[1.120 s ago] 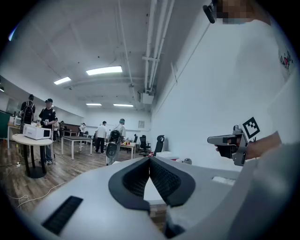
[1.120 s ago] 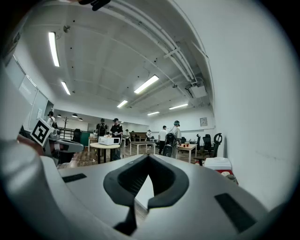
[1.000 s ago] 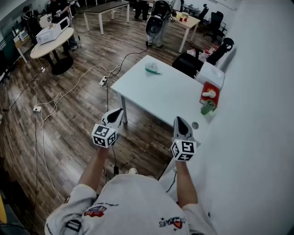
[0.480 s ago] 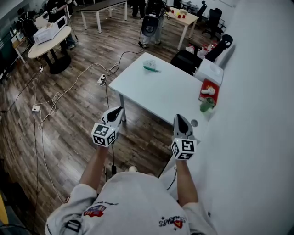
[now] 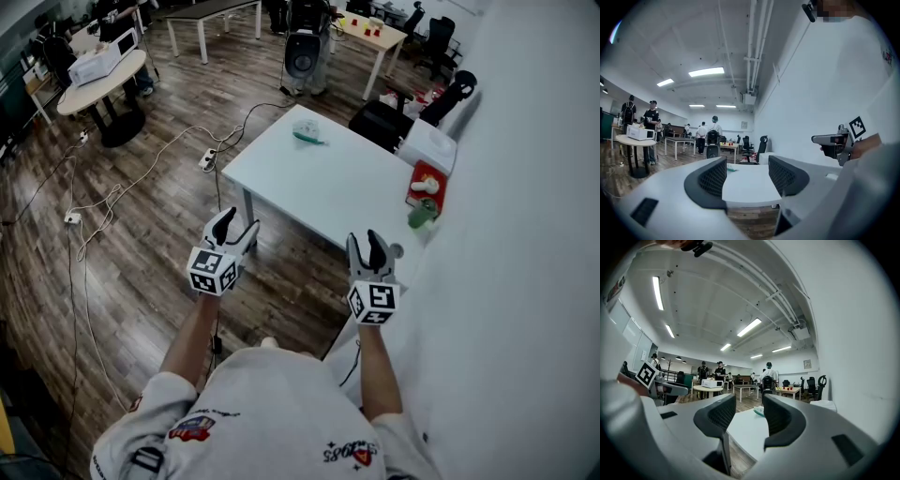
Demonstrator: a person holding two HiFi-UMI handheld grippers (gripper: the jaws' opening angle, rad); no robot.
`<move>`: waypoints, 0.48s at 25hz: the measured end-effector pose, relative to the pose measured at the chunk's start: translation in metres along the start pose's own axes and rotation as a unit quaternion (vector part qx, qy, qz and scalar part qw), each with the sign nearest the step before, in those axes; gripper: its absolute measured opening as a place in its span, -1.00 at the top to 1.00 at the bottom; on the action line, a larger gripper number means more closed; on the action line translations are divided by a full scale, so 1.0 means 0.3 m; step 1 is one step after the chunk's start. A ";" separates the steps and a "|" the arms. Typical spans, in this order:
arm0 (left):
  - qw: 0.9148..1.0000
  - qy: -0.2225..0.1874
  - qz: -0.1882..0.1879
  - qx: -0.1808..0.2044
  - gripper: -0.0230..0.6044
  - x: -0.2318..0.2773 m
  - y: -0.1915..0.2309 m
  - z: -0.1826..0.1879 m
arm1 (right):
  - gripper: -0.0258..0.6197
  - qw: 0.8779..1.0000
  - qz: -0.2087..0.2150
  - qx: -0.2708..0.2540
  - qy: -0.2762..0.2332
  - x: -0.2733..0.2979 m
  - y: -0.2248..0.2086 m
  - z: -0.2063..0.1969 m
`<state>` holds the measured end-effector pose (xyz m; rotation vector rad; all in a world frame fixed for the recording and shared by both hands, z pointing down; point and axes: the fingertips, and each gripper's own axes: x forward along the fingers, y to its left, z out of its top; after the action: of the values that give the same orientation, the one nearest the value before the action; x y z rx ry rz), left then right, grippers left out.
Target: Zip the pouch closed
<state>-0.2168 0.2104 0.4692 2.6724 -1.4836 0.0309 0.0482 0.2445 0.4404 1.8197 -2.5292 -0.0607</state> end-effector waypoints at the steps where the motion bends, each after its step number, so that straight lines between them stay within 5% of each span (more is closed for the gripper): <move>1: 1.000 -0.001 0.006 0.003 0.06 0.001 0.005 0.000 | 0.33 1.000 -0.001 -0.001 -0.006 0.000 -0.002 0.002; 5: 1.000 -0.003 0.016 0.003 -0.04 0.002 0.021 0.002 | 0.09 1.000 -0.005 0.000 -0.016 0.000 -0.012 0.005; 12: 1.000 -0.003 0.001 0.004 -0.04 -0.015 0.018 0.015 | 0.02 1.000 -0.004 0.002 -0.004 -0.003 0.000 -0.020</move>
<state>-0.2238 0.2110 0.4647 2.6802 -1.4906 0.0294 0.0486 0.2454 0.4463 1.8352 -2.5281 -0.0625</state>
